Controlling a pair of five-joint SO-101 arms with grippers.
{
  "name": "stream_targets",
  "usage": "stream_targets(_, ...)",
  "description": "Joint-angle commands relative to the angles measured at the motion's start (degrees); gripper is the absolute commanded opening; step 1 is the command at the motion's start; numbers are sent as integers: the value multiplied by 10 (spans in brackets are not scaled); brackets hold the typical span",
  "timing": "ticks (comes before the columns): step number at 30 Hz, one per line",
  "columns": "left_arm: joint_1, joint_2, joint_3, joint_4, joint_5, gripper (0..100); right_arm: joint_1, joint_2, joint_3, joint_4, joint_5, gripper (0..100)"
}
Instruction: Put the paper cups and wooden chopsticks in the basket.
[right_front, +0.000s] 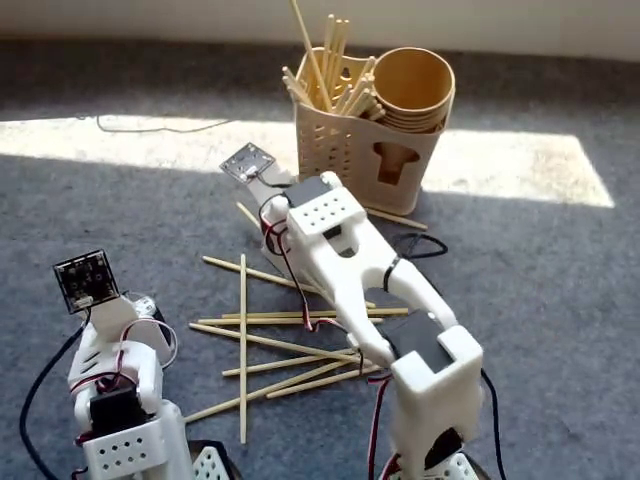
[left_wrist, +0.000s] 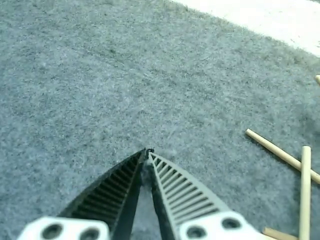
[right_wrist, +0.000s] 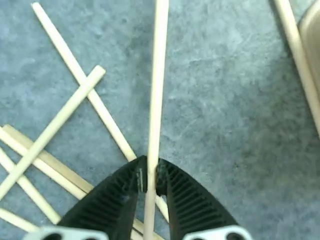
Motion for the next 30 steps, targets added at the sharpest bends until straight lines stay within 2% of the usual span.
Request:
stream_targets(1,5,-2,12,28,-2,8,2,-103,69,-49,-6,6)
stream_targets(3,5,1,12,62,-2,7,2,-152,112,-67,-6,6)
stream_targets(7,5,0,12,193,-3,8,2,-233,191,-110,-6,6)
stream_targets(8,4,-3,12,204,-4,8,2,-247,206,-121,-6,6)
stream_targets(15,4,-1,12,197,-3,7,2,-326,269,-175,-53,6)
stream_targets(30,4,-1,12,197,-3,7,3,-524,349,-175,-55,6)
